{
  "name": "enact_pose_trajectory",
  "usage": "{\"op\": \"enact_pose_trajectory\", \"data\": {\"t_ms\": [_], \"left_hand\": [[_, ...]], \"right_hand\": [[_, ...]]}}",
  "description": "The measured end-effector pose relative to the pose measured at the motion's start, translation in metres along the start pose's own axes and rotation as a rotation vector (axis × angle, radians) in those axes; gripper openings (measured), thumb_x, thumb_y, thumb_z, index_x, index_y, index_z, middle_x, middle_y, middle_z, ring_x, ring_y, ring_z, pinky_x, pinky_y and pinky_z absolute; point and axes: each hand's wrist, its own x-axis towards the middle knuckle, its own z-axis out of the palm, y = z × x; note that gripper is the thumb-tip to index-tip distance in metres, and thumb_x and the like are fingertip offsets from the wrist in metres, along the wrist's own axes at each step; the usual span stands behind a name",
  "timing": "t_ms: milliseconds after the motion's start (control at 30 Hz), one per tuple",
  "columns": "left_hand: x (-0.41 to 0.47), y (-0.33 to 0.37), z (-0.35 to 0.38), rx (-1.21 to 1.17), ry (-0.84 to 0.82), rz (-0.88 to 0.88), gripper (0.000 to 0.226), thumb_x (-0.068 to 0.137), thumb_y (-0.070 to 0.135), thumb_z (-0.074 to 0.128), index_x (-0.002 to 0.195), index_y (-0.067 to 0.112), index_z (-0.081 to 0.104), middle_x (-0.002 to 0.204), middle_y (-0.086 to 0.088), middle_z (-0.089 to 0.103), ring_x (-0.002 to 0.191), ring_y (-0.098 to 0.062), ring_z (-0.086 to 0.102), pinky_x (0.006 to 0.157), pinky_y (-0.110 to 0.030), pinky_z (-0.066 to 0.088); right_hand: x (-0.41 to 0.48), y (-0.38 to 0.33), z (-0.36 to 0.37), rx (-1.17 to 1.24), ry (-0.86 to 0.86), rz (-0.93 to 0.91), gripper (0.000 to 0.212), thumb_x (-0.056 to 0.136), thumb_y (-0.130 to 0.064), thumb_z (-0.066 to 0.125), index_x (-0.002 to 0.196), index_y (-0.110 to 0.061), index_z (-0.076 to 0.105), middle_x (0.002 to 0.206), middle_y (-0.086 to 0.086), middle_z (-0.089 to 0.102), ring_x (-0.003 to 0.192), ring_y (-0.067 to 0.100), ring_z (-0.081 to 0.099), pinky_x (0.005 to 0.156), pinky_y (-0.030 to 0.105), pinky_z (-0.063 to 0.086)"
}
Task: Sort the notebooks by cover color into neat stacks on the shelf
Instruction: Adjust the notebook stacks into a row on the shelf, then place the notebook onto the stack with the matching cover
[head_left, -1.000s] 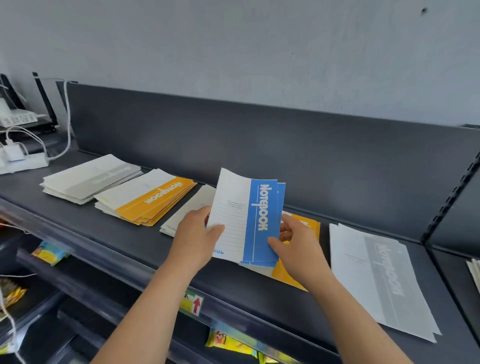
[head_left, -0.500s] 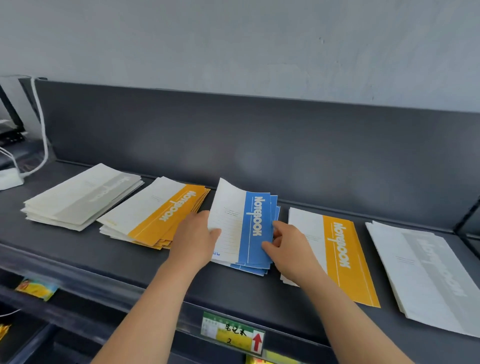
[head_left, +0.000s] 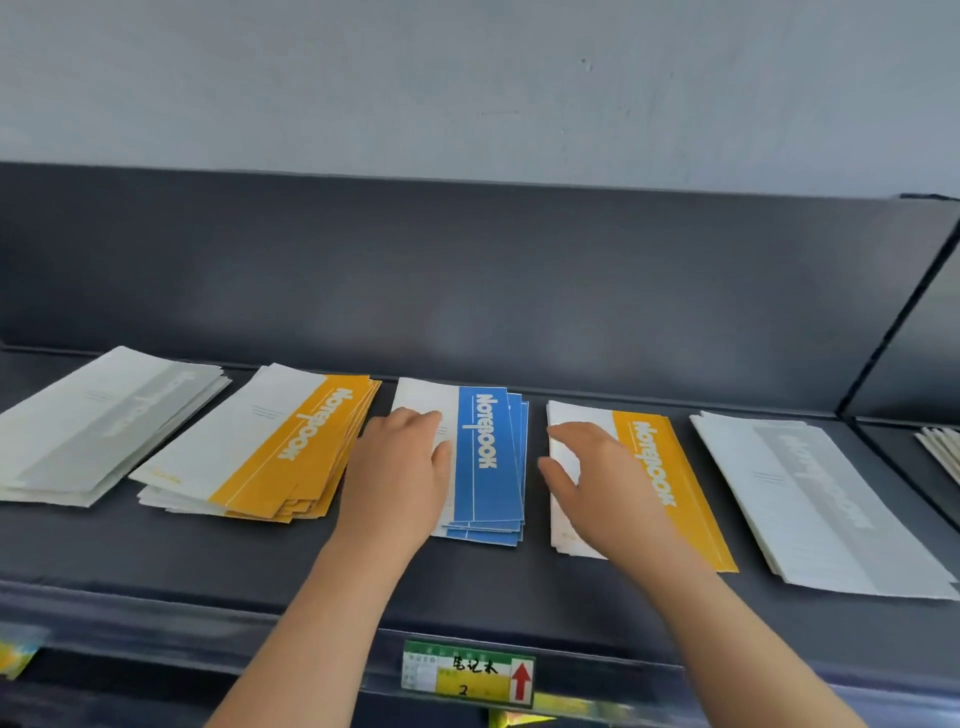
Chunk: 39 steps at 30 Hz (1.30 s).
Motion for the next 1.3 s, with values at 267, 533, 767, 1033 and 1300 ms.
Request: {"op": "enact_pose_trajectory", "data": {"t_ms": [267,533,767,1033,1300], "left_hand": [[-0.013,0.068,0.006,-0.219,-0.019,0.164,0.036,0.097,0.032,0.046,0.131,0.021,0.055,0.128,0.005,0.057,0.119,-0.013,0.047,0.097,-0.025,0.037],[-0.032,0.162,0.036,-0.291,-0.057,0.264,0.030,0.097,0.034,0.047,0.120,0.023,0.062,0.117,0.005,0.061,0.109,-0.015,0.054,0.090,-0.029,0.045],[-0.055,0.272,0.076,-0.353,-0.076,0.285,0.030,0.095,0.032,0.051,0.119,0.020,0.064,0.113,0.005,0.064,0.104,-0.015,0.056,0.087,-0.027,0.045],[-0.075,0.389,0.113,-0.423,-0.094,0.299,0.025,0.095,0.031,0.050,0.111,0.021,0.065,0.101,0.008,0.062,0.098,-0.013,0.053,0.081,-0.025,0.043],[-0.076,0.462,0.137,-0.440,-0.163,0.382,0.023,0.095,0.029,0.048,0.104,0.019,0.067,0.097,0.003,0.062,0.094,-0.018,0.056,0.080,-0.032,0.048]], "right_hand": [[-0.026,0.050,-0.047,-0.078,0.179,0.045,0.035,0.095,-0.025,0.048,0.128,-0.015,0.055,0.133,-0.002,0.055,0.117,0.019,0.052,0.093,0.025,0.038],[-0.070,0.127,-0.105,-0.087,0.256,0.132,0.034,0.096,-0.023,0.047,0.128,-0.012,0.055,0.134,-0.002,0.054,0.120,0.018,0.052,0.097,0.026,0.038],[-0.103,0.222,-0.175,-0.127,0.254,0.186,0.028,0.094,-0.020,0.049,0.112,-0.002,0.060,0.119,0.008,0.061,0.106,0.027,0.057,0.088,0.036,0.045],[-0.129,0.326,-0.244,-0.130,0.310,0.223,0.025,0.094,-0.019,0.049,0.109,-0.004,0.062,0.116,0.009,0.063,0.101,0.029,0.058,0.084,0.037,0.046],[-0.146,0.403,-0.282,-0.092,0.341,0.334,0.029,0.096,-0.021,0.047,0.115,-0.003,0.060,0.123,0.010,0.061,0.109,0.028,0.056,0.091,0.037,0.046]]}}
